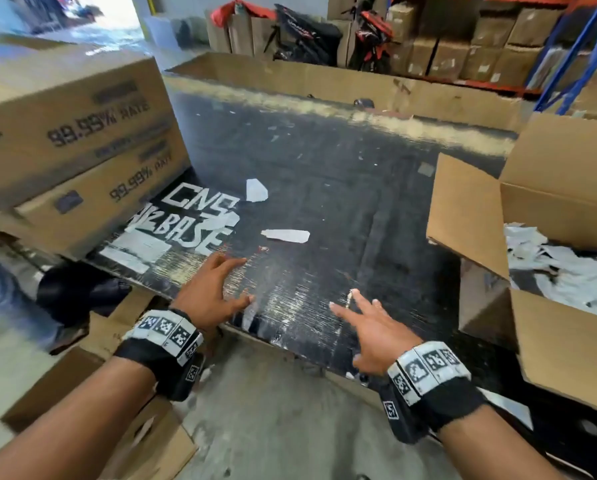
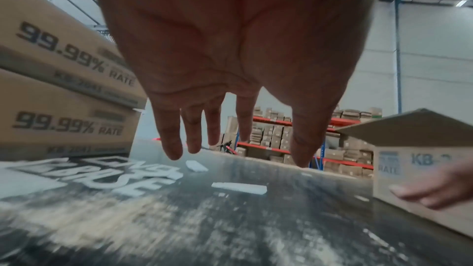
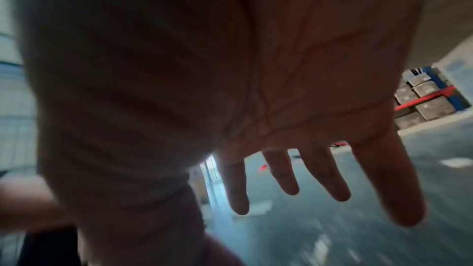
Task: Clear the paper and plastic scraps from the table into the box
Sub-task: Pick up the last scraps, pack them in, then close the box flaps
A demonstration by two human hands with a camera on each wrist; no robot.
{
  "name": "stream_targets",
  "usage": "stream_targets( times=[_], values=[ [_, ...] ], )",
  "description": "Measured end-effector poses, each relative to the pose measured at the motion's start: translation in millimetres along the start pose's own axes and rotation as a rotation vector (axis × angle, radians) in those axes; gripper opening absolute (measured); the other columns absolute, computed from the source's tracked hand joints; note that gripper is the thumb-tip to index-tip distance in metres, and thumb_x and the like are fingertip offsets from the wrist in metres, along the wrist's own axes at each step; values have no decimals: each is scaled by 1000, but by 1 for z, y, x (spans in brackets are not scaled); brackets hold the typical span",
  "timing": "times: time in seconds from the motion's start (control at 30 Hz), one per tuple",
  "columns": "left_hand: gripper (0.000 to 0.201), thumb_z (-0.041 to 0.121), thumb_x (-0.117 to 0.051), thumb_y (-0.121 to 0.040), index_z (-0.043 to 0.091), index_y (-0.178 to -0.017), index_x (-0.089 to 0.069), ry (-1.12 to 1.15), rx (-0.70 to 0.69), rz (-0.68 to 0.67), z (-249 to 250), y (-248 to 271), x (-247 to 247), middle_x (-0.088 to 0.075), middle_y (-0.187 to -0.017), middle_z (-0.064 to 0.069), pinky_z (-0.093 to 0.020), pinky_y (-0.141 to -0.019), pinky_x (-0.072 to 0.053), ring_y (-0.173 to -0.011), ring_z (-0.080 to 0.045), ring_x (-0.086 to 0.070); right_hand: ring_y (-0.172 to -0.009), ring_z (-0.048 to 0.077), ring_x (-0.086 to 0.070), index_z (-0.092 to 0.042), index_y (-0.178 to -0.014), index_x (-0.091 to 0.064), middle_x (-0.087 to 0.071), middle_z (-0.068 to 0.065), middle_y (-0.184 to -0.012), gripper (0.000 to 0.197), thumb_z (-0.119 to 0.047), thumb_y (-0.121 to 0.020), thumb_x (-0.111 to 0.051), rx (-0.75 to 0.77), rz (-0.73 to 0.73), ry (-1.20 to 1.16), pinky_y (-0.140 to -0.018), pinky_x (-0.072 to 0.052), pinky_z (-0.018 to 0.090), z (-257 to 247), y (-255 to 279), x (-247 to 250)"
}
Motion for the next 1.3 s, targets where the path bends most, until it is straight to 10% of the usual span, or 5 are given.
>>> stream_targets(
  times=[0.27,0.6,0.87,1.13,1.3],
  values=[
    [71,47,-73,-86,30,-148,-44,42,20,-89,-39,-46,-40,-40,-146,-5,-37,-109,-41,-129,-23,-49,-154,25,5,-31,-158,-23,16,-5,-166,99,22,-78,-49,-10,253,-117,-116,-35,47,-5,-63,-50],
    [76,44,-77,-83,31,-149,-41,22,161,92,-96,-151,-21,-18,-162,-10,-42,-118,-31,-146,-31,-30,-153,34,6,-33,-159,4,17,5,-166,92,-23,-89,-56,109,296,-301,-119,-27,50,-61,-226,24],
    [84,55,-64,-91,30,-159,-22,2,183,-112,-135,-219,-35,-4,-169,-10,-46,-124,-21,-156,-28,-8,-149,40,-9,-23,-152,-35,-22,12,-162,67,-33,-90,-58,191,233,-75,-120,-18,55,-107,-313,55],
    [65,36,-73,-82,28,-141,-48,89,-29,-75,-151,-281,-14,-40,-144,-6,-39,-109,-44,-128,-27,-51,-124,19,-44,-16,-109,-64,-46,0,-127,44,-37,-72,-75,221,389,-254,-87,-36,21,-116,-342,80],
    [78,32,-73,-75,28,-146,-44,65,-137,-41,-156,-315,4,-32,-152,-7,-38,-108,-44,-134,-29,-46,-137,19,-39,-23,-107,-61,-48,-4,-130,39,-34,-71,-72,206,565,-336,-99,-46,35,-114,-338,88]
  ],
)
Point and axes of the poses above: each hand's wrist, its own y-axis away from the middle knuckle, its own x-axis out of the back of the hand, z = x × y, the point moved 2 cm from there along -y, towards the middle knuckle
